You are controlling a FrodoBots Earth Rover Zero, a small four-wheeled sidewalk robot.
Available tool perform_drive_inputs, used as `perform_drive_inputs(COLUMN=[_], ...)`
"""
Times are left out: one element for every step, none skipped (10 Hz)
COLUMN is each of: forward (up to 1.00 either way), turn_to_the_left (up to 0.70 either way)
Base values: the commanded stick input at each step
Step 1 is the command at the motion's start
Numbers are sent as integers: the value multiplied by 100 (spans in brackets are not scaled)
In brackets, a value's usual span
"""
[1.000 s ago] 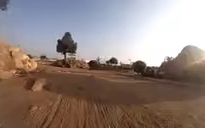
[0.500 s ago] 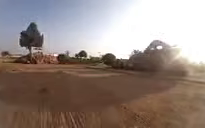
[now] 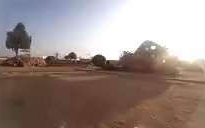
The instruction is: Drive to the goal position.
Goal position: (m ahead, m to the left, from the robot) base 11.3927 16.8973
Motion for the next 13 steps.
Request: perform_drive_inputs(forward=[70,70,70,70,70,70,70,70,70,70,70,70,70], turn_to_the_left=[0,0,0,0,0,0,0,27,35,35,25,0,0])
